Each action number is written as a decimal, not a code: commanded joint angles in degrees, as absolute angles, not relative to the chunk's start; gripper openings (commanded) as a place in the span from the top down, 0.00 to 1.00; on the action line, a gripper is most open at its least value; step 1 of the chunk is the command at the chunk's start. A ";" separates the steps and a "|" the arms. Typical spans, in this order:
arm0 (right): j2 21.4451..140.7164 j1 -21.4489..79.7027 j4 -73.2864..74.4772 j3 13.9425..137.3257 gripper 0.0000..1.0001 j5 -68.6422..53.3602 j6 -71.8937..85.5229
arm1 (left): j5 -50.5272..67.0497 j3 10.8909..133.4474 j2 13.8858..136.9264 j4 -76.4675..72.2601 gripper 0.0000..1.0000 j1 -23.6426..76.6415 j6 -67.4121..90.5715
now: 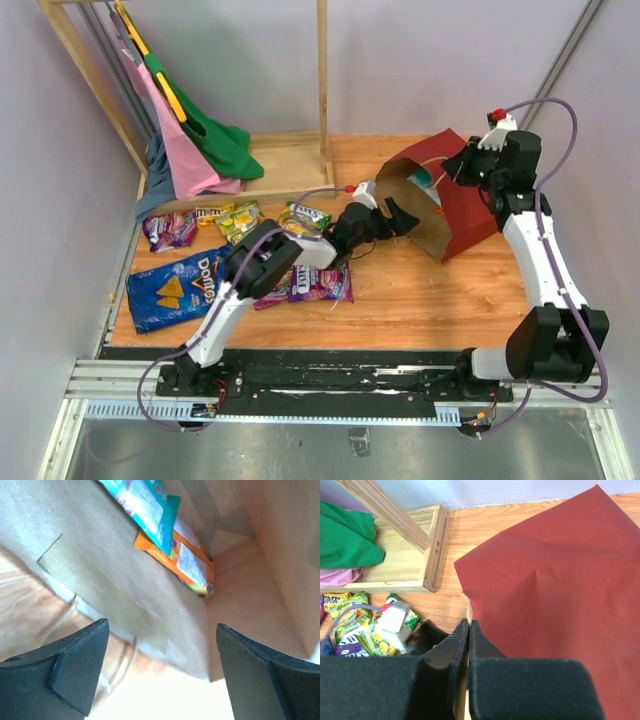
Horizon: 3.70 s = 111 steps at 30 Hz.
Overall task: Take the snacks out of the paper bag
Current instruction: Adjust the paper bag at the center of the board.
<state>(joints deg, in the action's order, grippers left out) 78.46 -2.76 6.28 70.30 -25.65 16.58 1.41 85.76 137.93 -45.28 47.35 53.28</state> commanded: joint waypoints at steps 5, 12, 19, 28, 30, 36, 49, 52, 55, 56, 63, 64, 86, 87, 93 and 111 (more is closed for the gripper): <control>72.20 -6.61 2.60 64.96 0.99 -23.64 19.93 | 0.46 73.98 113.93 -41.89 0.01 46.85 23.60; 70.85 -8.16 2.74 62.60 0.94 -23.74 20.92 | 11.12 76.36 107.94 -31.19 0.00 46.67 0.76; 69.80 -8.17 2.91 62.22 0.96 -26.87 20.99 | 23.08 96.23 117.12 -9.80 0.04 46.29 -14.74; 68.58 -8.17 4.07 62.36 0.97 -29.09 20.16 | 26.82 110.37 127.04 -4.13 0.06 45.76 -18.59; 68.56 -8.17 3.90 62.30 0.97 -29.53 20.29 | 28.37 111.93 128.11 -4.52 0.06 45.55 -18.09; 69.04 -8.17 4.23 62.66 0.98 -30.57 19.95 | 36.27 113.78 129.06 -6.00 0.07 45.04 -15.80; 69.02 -8.11 4.17 62.44 0.99 -31.41 19.79 | 41.59 101.50 120.90 -26.62 0.09 42.63 -6.58; 68.51 -8.11 4.85 62.43 0.99 -31.01 19.19 | 42.87 101.90 120.03 -23.98 0.08 42.03 -6.83; 68.25 -8.11 5.22 62.56 0.99 -30.75 18.88 | 45.84 103.27 118.39 -17.10 0.00 40.66 -7.68; 68.21 -8.11 5.19 62.62 0.99 -30.66 18.85 | 45.62 104.84 118.23 -11.96 0.00 40.39 -9.06; 68.46 -8.05 4.07 62.14 0.99 -31.42 20.01 | 42.54 112.67 116.71 28.60 0.00 41.22 -39.45; 68.54 -8.03 4.01 62.07 0.99 -31.62 20.11 | 45.42 113.17 116.31 30.75 0.00 40.76 -41.25; 69.92 -5.64 6.33 63.86 0.99 -36.61 16.16 | 41.70 89.12 111.15 -33.71 0.00 37.85 -8.81; 69.83 -5.36 6.39 63.87 0.99 -36.96 15.88 | 42.91 90.70 112.57 -33.36 0.00 37.72 -8.58; 69.51 -2.56 7.73 64.32 0.99 -37.99 13.56 | 47.73 97.41 118.31 -31.71 0.04 37.54 -6.28; 66.79 1.20 9.05 65.78 0.99 -42.73 11.95 | 54.08 99.60 121.22 -30.43 0.03 38.78 -5.05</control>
